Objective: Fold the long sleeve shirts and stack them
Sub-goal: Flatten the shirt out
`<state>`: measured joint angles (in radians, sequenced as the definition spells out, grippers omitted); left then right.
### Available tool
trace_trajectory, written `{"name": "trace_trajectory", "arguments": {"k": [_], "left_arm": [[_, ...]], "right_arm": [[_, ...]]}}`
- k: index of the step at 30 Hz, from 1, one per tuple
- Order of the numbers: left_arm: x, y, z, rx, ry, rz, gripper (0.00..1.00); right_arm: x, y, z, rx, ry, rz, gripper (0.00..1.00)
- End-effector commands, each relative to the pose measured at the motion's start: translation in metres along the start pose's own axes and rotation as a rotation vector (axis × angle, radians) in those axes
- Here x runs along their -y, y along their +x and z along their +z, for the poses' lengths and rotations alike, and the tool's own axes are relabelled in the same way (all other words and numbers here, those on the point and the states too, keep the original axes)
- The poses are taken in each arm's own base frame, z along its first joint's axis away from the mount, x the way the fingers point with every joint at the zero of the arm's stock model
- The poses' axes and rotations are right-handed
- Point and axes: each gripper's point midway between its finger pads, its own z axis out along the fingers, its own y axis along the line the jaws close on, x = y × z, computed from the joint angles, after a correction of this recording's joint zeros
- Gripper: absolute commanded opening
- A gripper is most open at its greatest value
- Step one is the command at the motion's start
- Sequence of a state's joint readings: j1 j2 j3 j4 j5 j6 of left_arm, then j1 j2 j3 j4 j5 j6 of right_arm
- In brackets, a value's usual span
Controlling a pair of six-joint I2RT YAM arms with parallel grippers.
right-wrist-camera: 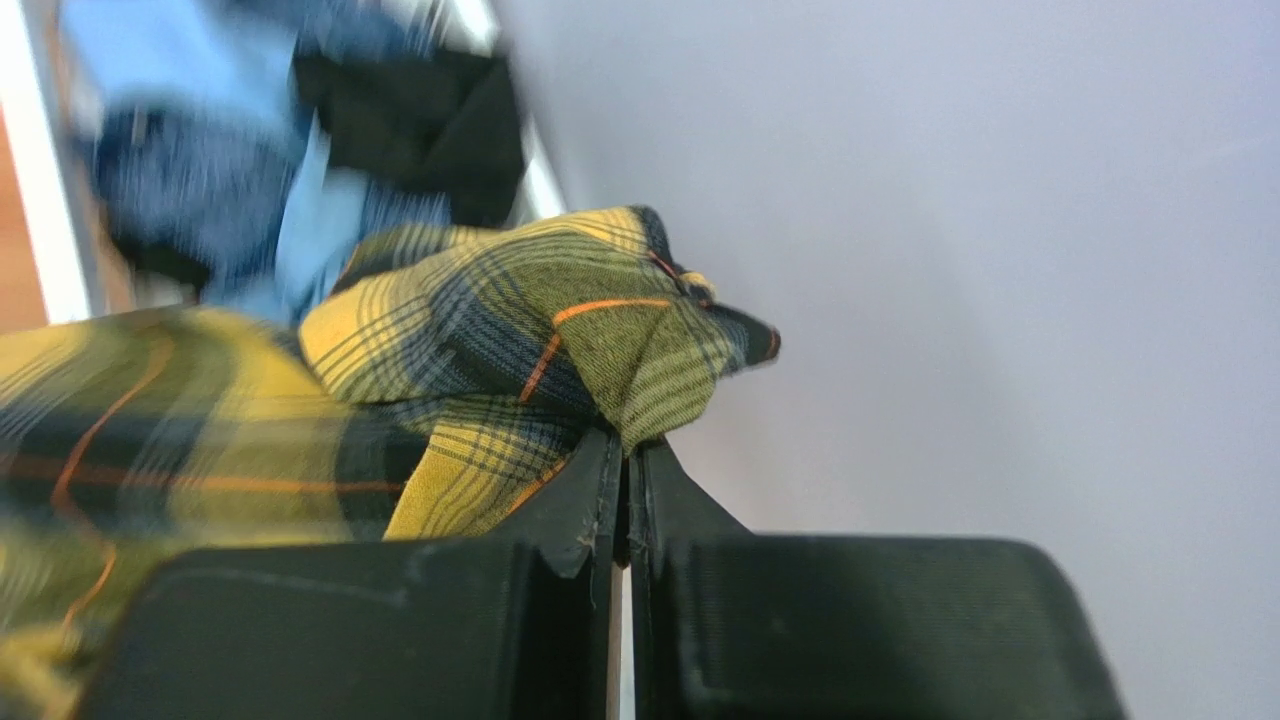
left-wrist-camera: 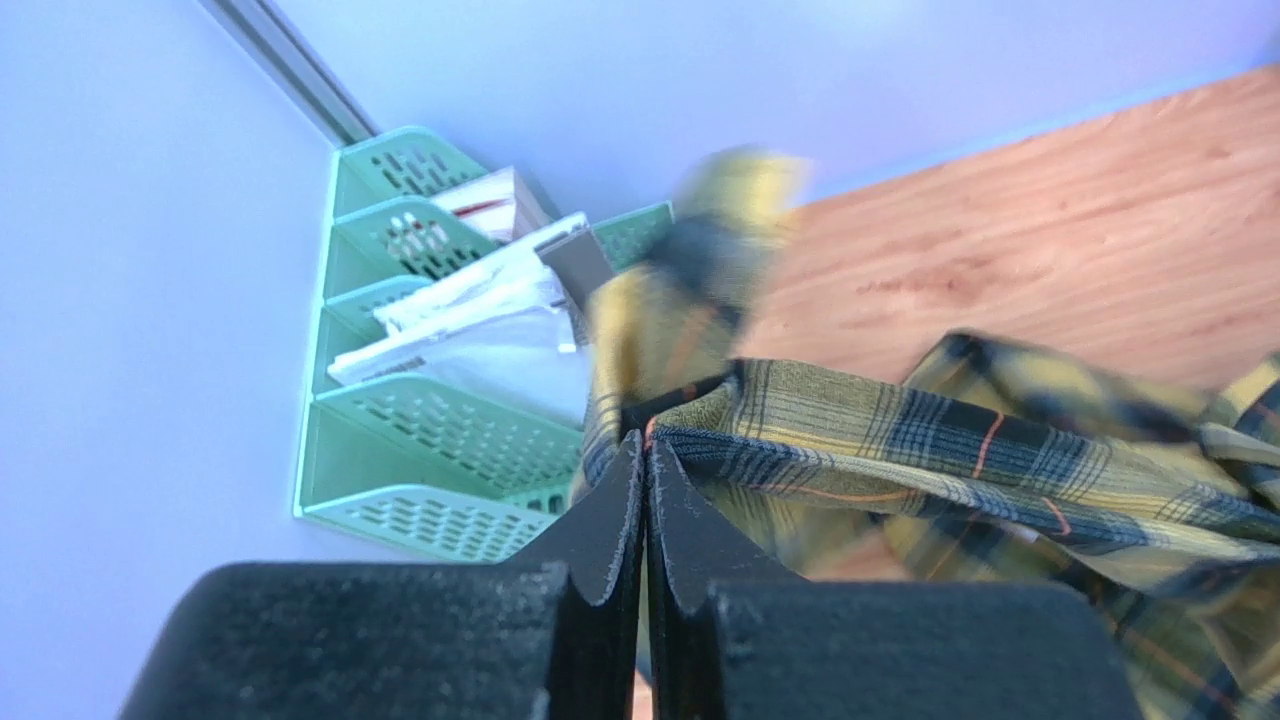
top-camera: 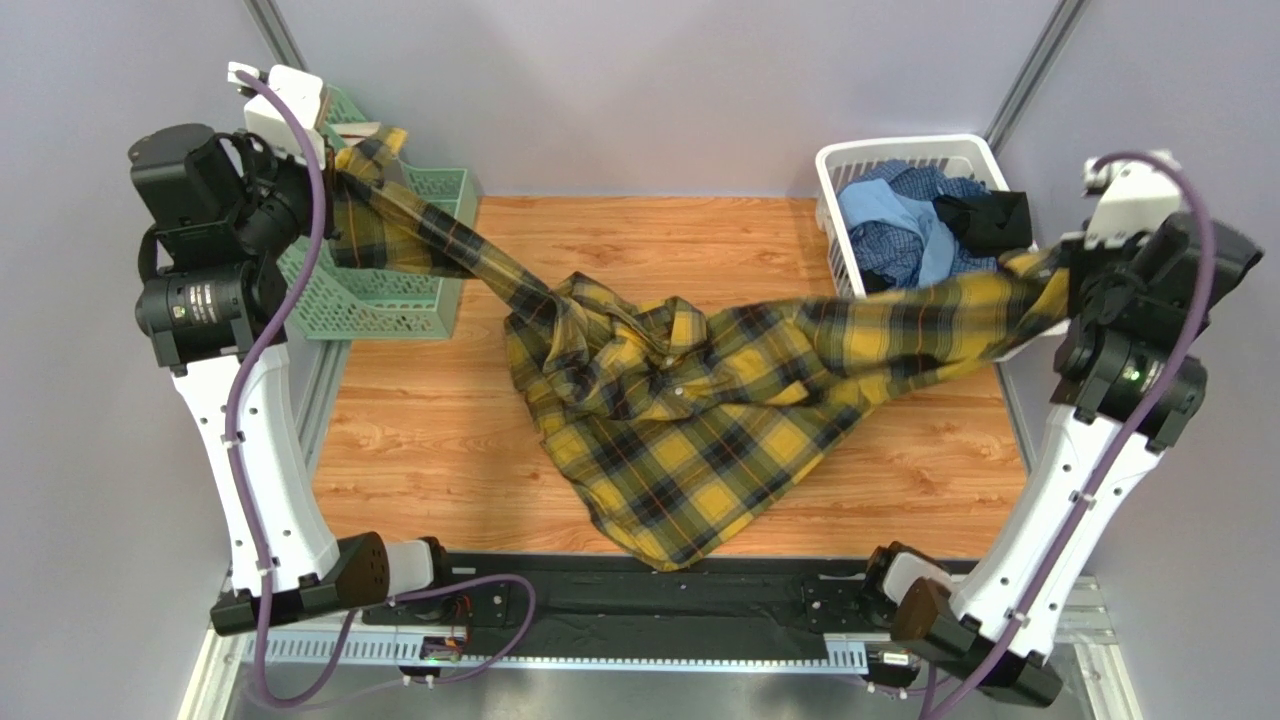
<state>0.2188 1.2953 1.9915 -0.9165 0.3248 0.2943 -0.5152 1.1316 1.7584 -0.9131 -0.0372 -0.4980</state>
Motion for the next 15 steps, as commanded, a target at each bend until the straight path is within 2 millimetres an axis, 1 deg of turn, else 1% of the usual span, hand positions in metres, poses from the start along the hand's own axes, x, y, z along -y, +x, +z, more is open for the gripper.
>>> {"name": "trace_trajectory", "arguments": {"k": [1, 2, 3, 4, 5, 6, 7, 8, 9, 10, 11, 12, 13, 14, 15], "left_arm": [[0.008, -0.025, -0.007, 0.11, 0.047, -0.014, 0.0], [0.014, -0.022, -0.006, 0.107, 0.077, -0.011, 0.0], [0.019, -0.015, -0.002, 0.091, 0.106, -0.012, 0.0], [0.03, -0.012, -0.003, 0.092, 0.168, 0.006, 0.0], [0.039, -0.009, -0.005, 0.09, 0.218, 0.017, 0.0], [0.049, -0.003, -0.005, 0.082, 0.271, 0.019, 0.0], [0.069, -0.001, -0.012, 0.089, 0.376, 0.032, 0.0], [0.086, -0.001, -0.017, 0.096, 0.447, 0.048, 0.0], [0.102, 0.001, -0.021, 0.097, 0.514, 0.066, 0.0], [0.118, 0.007, -0.032, 0.085, 0.565, 0.083, 0.0], [0.143, 0.006, -0.038, 0.107, 0.649, 0.14, 0.0], [0.154, 0.017, -0.039, 0.086, 0.684, 0.144, 0.0], [0.169, 0.015, -0.049, 0.108, 0.726, 0.173, 0.0], [0.186, 0.013, -0.055, 0.119, 0.785, 0.176, 0.0], [0.192, 0.012, -0.057, 0.119, 0.804, 0.165, 0.0]], "right_arm": [[-0.059, 0.084, -0.023, -0.154, -0.244, -0.159, 0.0], [-0.063, 0.094, -0.034, -0.154, -0.242, -0.18, 0.0], [-0.067, 0.107, -0.035, -0.173, -0.262, -0.231, 0.0], [-0.077, 0.126, -0.039, -0.216, -0.304, -0.251, 0.0], [-0.09, 0.151, -0.04, -0.27, -0.356, -0.267, 0.0], [-0.104, 0.163, -0.046, -0.28, -0.429, -0.289, 0.04], [-0.12, 0.185, -0.061, -0.347, -0.555, -0.349, 0.09], [-0.13, 0.194, -0.067, -0.367, -0.618, -0.356, 0.21], [-0.144, 0.193, -0.074, -0.358, -0.717, -0.342, 0.56], [-0.157, 0.199, -0.094, -0.387, -0.827, -0.337, 0.7], [-0.163, 0.19, -0.099, -0.368, -0.866, -0.305, 0.8], [-0.174, 0.165, -0.106, -0.274, -0.931, -0.252, 0.91], [-0.182, 0.155, -0.113, -0.253, -0.987, -0.197, 0.93], [-0.189, 0.141, -0.116, -0.2, -1.021, -0.164, 0.95], [-0.202, 0.117, -0.125, -0.088, -1.1, -0.112, 0.97]]}}
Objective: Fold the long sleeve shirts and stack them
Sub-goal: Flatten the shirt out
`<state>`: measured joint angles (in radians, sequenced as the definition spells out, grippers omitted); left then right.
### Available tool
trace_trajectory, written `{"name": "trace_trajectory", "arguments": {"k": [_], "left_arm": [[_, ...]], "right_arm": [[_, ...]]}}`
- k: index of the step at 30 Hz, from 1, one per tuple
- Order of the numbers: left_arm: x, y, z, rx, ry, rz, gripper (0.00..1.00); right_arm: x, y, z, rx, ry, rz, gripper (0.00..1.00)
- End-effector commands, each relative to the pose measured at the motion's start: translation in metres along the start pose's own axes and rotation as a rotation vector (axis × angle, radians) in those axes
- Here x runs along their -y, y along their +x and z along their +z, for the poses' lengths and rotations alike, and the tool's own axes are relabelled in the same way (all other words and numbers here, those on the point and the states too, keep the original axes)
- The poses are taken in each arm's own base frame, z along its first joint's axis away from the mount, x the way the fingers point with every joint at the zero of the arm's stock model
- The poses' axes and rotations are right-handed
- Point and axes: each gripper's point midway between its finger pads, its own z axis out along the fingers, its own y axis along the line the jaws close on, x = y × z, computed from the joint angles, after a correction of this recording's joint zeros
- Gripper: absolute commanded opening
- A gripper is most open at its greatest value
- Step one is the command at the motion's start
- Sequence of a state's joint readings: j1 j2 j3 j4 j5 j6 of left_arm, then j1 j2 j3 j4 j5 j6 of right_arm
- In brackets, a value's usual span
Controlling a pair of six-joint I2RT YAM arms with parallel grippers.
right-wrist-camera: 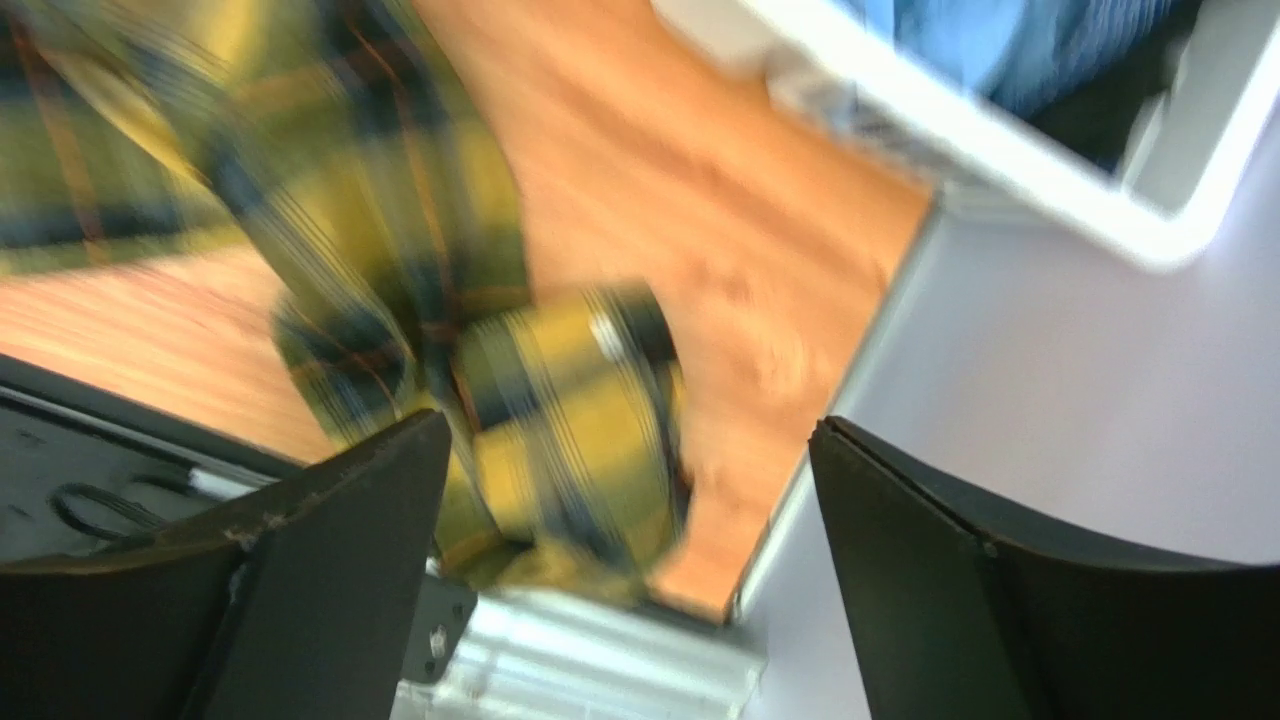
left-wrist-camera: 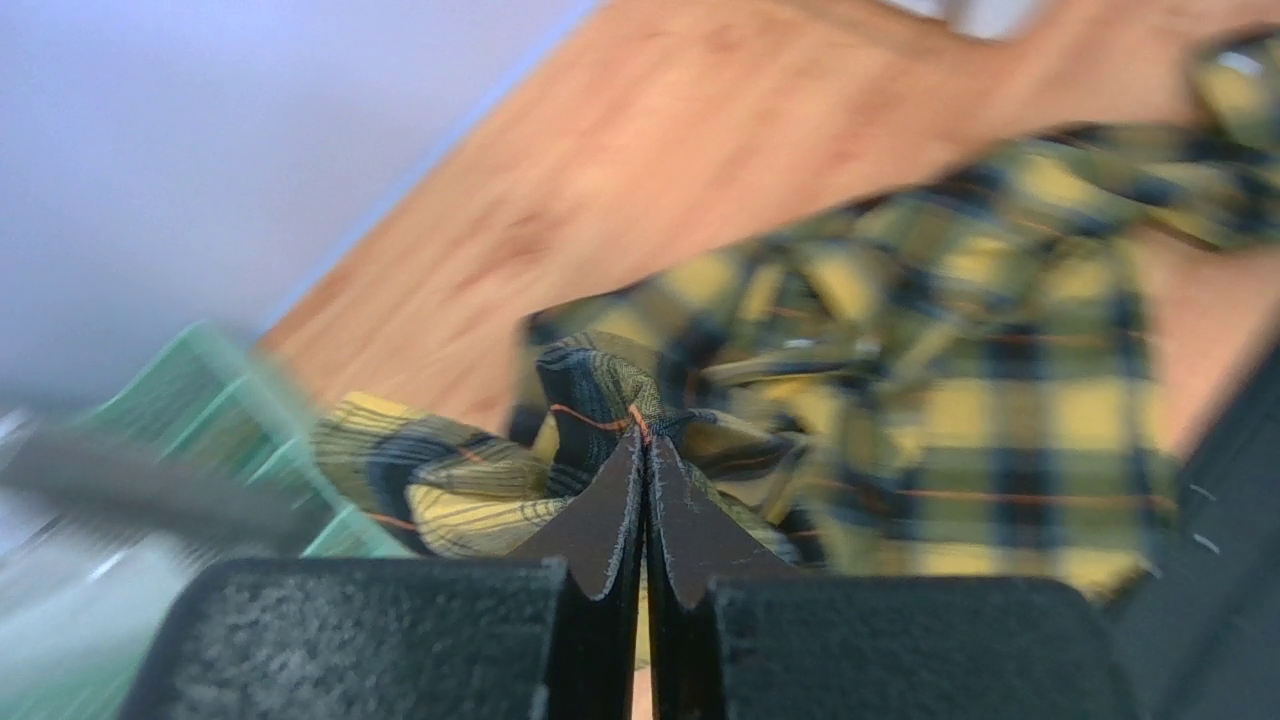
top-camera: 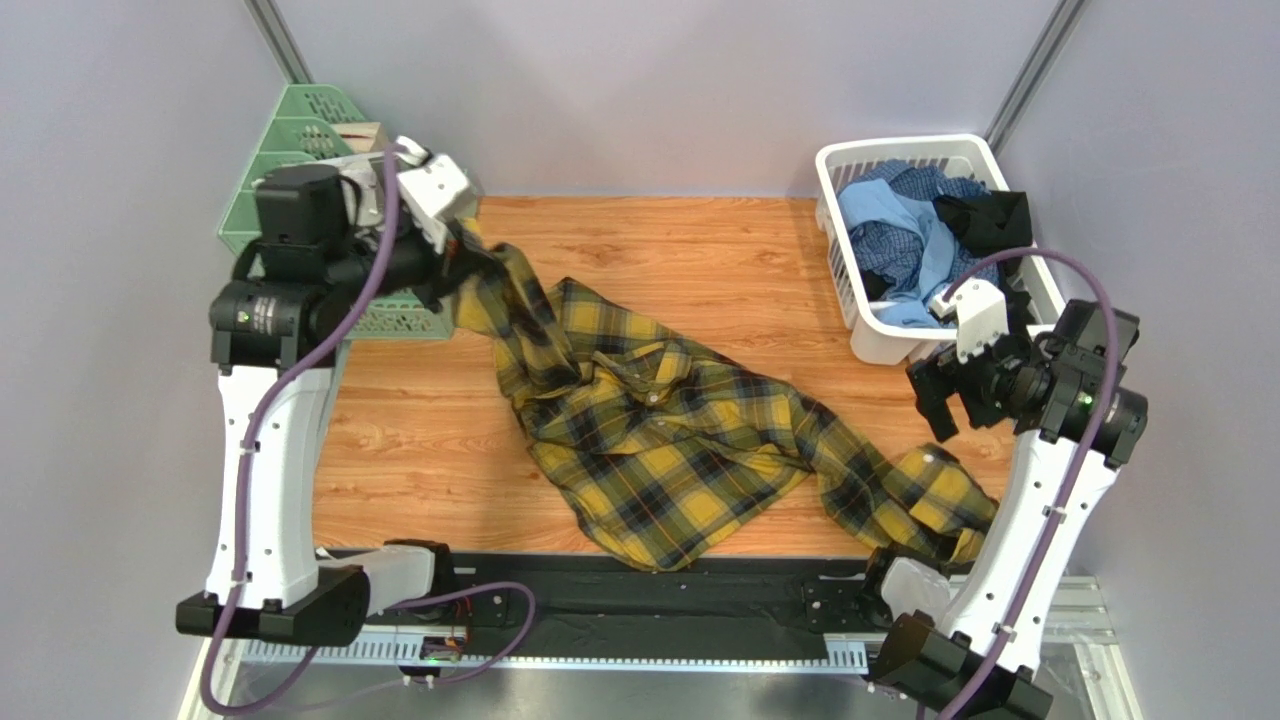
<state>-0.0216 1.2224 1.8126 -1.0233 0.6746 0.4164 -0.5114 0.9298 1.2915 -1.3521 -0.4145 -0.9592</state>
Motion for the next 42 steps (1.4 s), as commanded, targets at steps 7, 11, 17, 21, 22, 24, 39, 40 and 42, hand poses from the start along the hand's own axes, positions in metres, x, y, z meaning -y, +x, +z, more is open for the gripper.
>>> {"name": "trace_trajectory", "arguments": {"k": [7, 11, 17, 21, 22, 24, 39, 40, 42], "left_arm": [[0.064, -0.052, 0.009, 0.132, 0.239, 0.039, 0.0], [0.053, -0.064, 0.017, 0.142, 0.208, 0.007, 0.0], [0.037, -0.055, 0.016, 0.116, 0.119, 0.045, 0.0], [0.016, -0.041, 0.01, 0.1, 0.073, -0.042, 0.0], [0.0, -0.036, 0.007, 0.097, 0.038, -0.078, 0.0], [0.003, -0.029, 0.01, 0.083, 0.096, -0.111, 0.0], [0.116, 0.051, 0.015, -0.094, 0.477, 0.088, 0.0], [0.115, 0.051, 0.013, -0.087, 0.471, 0.08, 0.0], [0.119, 0.055, 0.009, -0.082, 0.481, 0.095, 0.0]], "right_arm": [[-0.109, -0.179, -0.024, 0.629, -0.434, -0.038, 1.0], [-0.16, -0.206, 0.013, 0.541, -0.486, -0.173, 0.99], [-0.181, -0.193, 0.125, 0.25, -0.417, -0.305, 0.98], [-0.167, -0.165, 0.177, 0.056, -0.352, -0.353, 0.96], [-0.168, -0.156, 0.187, 0.015, -0.364, -0.352, 0.96], [-0.171, -0.153, 0.191, 0.009, -0.412, -0.321, 0.96], [-0.229, -0.192, 0.237, 0.044, -0.631, -0.253, 0.96], [-0.232, -0.197, 0.234, 0.044, -0.648, -0.238, 0.96], [-0.235, -0.215, 0.231, 0.078, -0.674, -0.217, 0.96]]}}
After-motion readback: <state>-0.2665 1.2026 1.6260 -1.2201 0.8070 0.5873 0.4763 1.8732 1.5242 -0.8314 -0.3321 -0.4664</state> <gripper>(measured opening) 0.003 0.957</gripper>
